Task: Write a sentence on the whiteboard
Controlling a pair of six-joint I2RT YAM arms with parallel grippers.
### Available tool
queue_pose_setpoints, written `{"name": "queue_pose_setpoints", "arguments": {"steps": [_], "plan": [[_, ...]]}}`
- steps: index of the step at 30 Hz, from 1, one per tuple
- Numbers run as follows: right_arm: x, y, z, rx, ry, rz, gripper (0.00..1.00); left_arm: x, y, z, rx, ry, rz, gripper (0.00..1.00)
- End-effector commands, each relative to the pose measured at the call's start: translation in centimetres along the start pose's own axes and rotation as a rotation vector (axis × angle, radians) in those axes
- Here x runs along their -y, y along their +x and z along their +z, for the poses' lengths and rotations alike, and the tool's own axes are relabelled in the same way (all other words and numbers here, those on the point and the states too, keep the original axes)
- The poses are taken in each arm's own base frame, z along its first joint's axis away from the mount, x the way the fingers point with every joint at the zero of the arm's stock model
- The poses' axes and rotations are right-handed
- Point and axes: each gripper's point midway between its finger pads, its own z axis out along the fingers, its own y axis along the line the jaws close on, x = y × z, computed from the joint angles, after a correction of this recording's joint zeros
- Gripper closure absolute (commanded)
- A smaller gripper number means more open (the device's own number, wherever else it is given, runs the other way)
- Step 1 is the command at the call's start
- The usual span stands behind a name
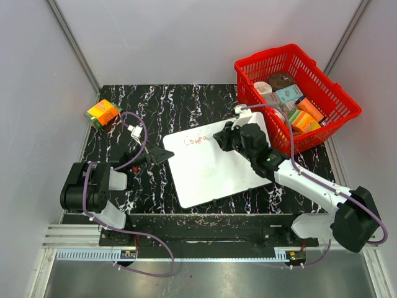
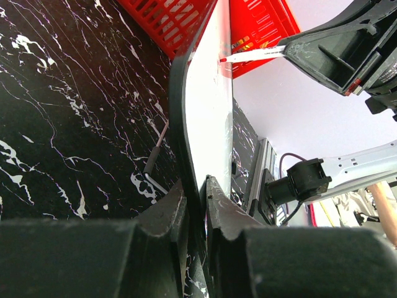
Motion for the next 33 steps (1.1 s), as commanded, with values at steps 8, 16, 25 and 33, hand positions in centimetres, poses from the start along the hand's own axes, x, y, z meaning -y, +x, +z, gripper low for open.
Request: {"name": "queue_pose_setpoints", "arguments": {"steps": [8,16,25,33], "plan": [[0.8,-0.3,-0.9,0.012,0.019,-0.013,1.00,2.2,-0.9,0.6,0.001,0.119,0.263,1.00],[1.1,-0.5,-1.0,0.023,0.036,-0.014,1.00,2.2,-0.8,0.6,-0.002,0.120,0.265,1.00],[-0.5,-4.6,-2.1,0.140,-0.030,-0.001,1.00,2.2,-0.8,0.6,-0.002,0.120,0.265,1.00],[0.6,-4.8,-1.3,0.127,0.016,-0.020,1.00,2.3,-0.8,0.6,-0.001,0.121,0.266,1.00]]}}
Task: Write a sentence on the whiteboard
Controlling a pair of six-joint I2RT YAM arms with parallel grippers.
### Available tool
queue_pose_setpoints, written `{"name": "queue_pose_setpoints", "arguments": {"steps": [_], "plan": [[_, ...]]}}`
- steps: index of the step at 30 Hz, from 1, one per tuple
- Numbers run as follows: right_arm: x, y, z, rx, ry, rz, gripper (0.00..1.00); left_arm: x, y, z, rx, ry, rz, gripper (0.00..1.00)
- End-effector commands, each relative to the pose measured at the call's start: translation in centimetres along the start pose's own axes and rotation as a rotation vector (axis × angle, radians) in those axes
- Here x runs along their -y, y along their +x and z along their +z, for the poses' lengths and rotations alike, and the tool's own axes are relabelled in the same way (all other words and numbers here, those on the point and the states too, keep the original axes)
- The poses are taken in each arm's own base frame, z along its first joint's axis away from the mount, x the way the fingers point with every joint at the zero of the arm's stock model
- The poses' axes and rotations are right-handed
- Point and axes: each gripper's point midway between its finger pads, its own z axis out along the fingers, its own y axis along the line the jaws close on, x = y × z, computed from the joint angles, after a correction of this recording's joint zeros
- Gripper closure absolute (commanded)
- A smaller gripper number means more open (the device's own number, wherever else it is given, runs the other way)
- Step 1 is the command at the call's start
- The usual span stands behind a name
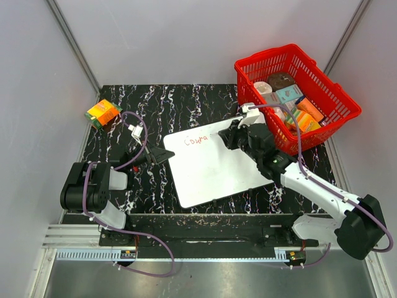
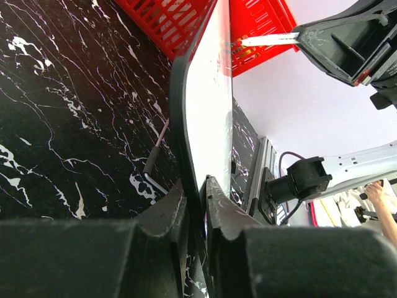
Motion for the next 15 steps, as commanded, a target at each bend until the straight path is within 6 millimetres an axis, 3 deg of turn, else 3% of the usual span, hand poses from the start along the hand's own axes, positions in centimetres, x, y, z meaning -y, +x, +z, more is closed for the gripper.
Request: {"name": "queue_pose_setpoints", "arguments": {"steps": [1,8,15], "plan": [[-0.2,-2.9,0.5,0.072,0.008,-0.014,1.00,2.1,-0.8,0.5,0.003,0.113,0.261,1.00],[-0.7,-3.6,0.8,0.085,-0.003,0.000,1.00,2.0,-0.8,0.5,0.002,0.111,0.257,1.00],[-0.2,-2.4,1.6,0.051,0.018,-0.005,1.00,2.1,-0.9,0.5,0.003,0.113,0.261,1.00]]}}
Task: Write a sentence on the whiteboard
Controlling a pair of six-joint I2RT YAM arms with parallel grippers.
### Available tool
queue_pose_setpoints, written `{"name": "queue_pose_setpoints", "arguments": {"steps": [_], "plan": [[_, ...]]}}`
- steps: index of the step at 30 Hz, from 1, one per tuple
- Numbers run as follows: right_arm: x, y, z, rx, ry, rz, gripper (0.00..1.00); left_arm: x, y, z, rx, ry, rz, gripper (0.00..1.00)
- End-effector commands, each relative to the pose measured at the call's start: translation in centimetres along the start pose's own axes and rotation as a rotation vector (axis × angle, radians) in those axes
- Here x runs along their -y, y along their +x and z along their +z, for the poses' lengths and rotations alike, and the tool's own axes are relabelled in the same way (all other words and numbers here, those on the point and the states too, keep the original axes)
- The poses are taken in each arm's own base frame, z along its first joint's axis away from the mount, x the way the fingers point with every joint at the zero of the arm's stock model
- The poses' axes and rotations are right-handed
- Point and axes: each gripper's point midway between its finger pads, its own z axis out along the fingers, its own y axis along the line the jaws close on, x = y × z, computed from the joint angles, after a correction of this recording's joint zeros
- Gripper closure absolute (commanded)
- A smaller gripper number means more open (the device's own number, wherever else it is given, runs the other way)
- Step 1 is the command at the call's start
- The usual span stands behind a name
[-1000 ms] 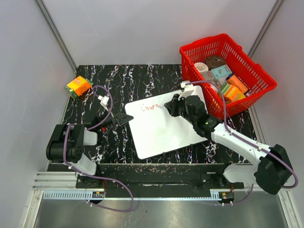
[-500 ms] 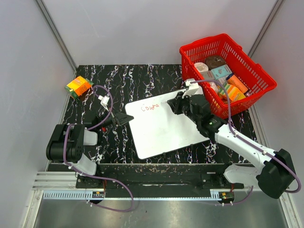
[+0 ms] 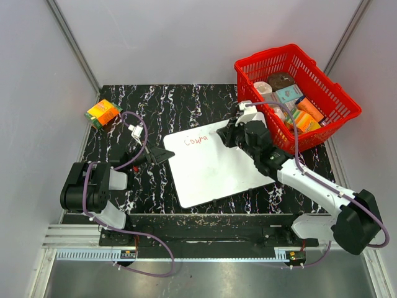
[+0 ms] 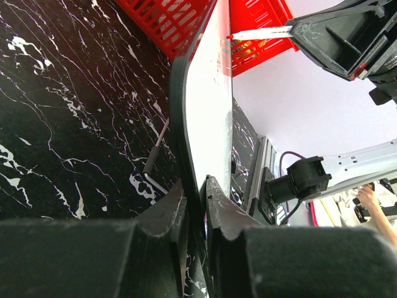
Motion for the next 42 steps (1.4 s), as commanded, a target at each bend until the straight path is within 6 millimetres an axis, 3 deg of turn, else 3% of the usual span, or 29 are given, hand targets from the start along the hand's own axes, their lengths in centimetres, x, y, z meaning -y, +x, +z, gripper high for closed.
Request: {"name": "queue_pose_setpoints", "arguments": {"steps": [1,13,34,42], "plan": [[0.0,-2.0,0.7,0.053,0.015,0.000,1.00,2.1,-0.8,0.5,0.003,0.112,0.259,1.00],[0.5,-0.7,0.9,0.027,0.025,-0.002,1.00,2.1,-0.8,0.5,0.004,0.112,0.264,1.00],[0.3,2.1,-0.6,-0.052,-0.020,0.009,1.00,1.9,-0.8,0.5,0.000,0.107,0.260,1.00],[1.3,1.7,-0.7,-0.029,0.033,0.005,1.00,1.9,-0.7,0.5,0.000,0.105,0.258,1.00]]}}
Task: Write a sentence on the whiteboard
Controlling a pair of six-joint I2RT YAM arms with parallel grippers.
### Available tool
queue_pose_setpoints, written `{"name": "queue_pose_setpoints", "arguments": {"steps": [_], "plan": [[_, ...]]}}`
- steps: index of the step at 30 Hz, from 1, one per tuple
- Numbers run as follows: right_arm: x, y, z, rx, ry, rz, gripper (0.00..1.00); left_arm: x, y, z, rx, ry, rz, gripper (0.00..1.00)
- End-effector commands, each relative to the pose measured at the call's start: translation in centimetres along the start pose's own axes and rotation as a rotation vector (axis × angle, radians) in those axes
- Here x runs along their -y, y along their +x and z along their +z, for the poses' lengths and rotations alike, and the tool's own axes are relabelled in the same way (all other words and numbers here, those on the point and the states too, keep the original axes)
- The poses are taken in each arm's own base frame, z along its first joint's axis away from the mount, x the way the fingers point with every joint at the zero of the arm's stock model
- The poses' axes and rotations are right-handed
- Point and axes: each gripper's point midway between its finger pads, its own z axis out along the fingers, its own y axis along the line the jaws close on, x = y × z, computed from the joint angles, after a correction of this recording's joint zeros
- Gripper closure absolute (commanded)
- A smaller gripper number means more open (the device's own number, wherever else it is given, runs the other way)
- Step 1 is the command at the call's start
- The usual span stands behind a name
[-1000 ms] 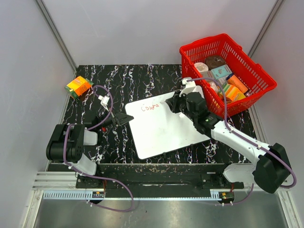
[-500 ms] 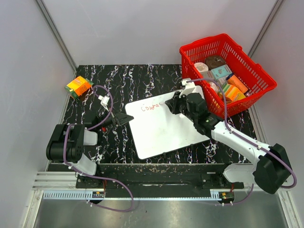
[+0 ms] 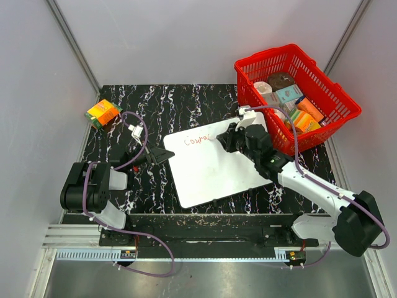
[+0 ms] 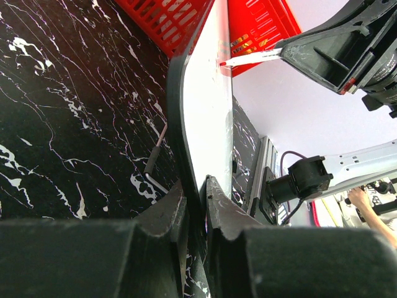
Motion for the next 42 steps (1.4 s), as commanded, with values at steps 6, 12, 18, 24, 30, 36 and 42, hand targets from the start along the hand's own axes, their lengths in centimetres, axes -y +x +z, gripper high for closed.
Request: {"name": "queue_pose_setpoints", "arguments": {"steps": [6,12,18,24,30,36,42], "plan": [[1.4,-1.9,0.1,0.059,0.085,-0.003,1.00,2.0,-0.8,0.5,0.000,0.106,0.253,1.00],[1.0,-2.9,0.6,0.082,0.082,-0.002,1.00,2.0,-0.8,0.5,0.001,0.106,0.256,1.00],[0.7,-3.3,1.0,0.088,0.076,0.005,1.00,2.0,-0.7,0.6,-0.002,0.107,0.253,1.00],[0.9,-3.1,1.0,0.085,0.080,0.003,1.00,2.0,-0.7,0.6,-0.002,0.107,0.255,1.00],[1.0,-2.4,0.5,0.069,0.072,-0.004,1.00,2.0,-0.8,0.6,-0.001,0.106,0.255,1.00],[1.2,-1.6,-0.2,0.052,0.068,-0.002,1.00,1.9,-0.7,0.5,-0.003,0.104,0.254,1.00],[1.3,-0.6,-0.5,0.031,0.061,0.004,1.00,1.9,-0.8,0.6,-0.002,0.100,0.255,1.00]]}}
